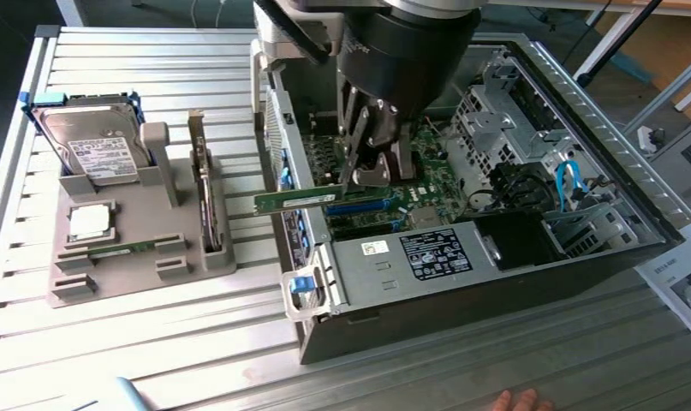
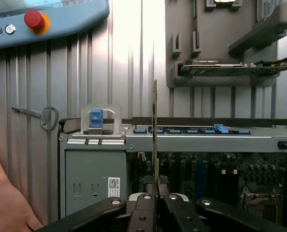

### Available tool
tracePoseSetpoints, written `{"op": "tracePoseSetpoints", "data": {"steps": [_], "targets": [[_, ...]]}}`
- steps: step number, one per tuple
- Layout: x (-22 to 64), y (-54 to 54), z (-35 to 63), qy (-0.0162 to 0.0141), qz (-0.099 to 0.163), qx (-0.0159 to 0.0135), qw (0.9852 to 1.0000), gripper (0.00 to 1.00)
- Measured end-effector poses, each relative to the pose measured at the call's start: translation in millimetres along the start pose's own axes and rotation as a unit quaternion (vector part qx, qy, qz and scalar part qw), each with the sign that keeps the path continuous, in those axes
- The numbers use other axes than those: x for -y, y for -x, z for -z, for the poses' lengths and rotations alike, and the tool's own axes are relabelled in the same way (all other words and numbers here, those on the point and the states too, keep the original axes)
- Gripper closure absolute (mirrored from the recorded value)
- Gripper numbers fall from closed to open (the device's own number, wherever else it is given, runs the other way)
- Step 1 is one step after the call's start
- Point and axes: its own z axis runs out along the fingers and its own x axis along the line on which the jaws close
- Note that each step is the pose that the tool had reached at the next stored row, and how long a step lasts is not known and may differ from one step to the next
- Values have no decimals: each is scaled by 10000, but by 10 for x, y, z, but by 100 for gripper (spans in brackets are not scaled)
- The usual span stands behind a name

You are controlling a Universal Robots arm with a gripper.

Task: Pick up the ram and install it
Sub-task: 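Pick up the ram and move it above insertion slot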

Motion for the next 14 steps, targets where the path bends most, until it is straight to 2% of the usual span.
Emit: {"op": "tracePoseSetpoints", "data": {"steps": [14], "targets": [[365, -67, 0, 2, 0, 0, 10000, 88]]}}
